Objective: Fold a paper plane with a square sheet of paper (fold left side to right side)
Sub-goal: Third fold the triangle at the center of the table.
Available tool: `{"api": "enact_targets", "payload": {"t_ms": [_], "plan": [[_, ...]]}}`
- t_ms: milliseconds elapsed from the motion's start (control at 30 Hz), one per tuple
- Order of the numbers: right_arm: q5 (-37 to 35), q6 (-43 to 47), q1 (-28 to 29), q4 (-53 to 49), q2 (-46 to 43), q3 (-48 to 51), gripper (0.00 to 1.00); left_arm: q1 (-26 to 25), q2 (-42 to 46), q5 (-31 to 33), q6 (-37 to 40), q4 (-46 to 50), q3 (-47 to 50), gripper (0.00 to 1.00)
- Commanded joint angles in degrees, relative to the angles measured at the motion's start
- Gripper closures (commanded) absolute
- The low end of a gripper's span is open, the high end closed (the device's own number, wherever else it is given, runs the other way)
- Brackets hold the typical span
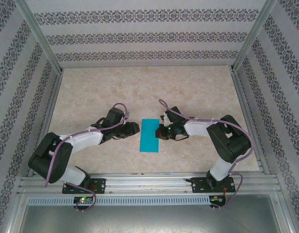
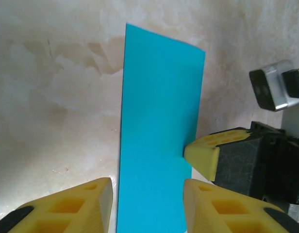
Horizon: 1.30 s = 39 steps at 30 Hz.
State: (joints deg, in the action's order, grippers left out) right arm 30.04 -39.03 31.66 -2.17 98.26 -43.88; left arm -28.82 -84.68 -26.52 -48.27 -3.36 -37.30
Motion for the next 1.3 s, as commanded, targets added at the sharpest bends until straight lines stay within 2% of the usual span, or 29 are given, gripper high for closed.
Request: {"api": "enact_targets", "payload": {"t_ms": [0, 267, 567, 900, 1267], "plan": [[-2.28, 1.85, 0.18, -3.04, 1.67, -0.42, 1.0, -0.67, -2.13, -2.48, -0.01, 1.39, -2.63, 0.59], [-2.44, 1.94, 0.16, -3.01, 1.85, -0.69, 1.0, -2.42, -5.55, -2.5, 0.18, 4.53, -4.98, 0.62], [-2.8, 1.85, 0.02, -3.19, 2.29, -0.59, 1.0, -4.09, -8.33, -0.14, 1.67, 12.11, -8.26, 0.62], [-2.88, 1.94, -0.15, -3.43, 2.28, -0.53, 1.0, -5.72, -12.05, -0.81, 1.68, 12.88, -9.96, 0.62], [-2.97, 1.85, -0.2, -3.38, 2.64, -0.51, 1.0, -6.97, -13.75, -4.84, 0.19, 9.04, -10.62, 0.63]]}}
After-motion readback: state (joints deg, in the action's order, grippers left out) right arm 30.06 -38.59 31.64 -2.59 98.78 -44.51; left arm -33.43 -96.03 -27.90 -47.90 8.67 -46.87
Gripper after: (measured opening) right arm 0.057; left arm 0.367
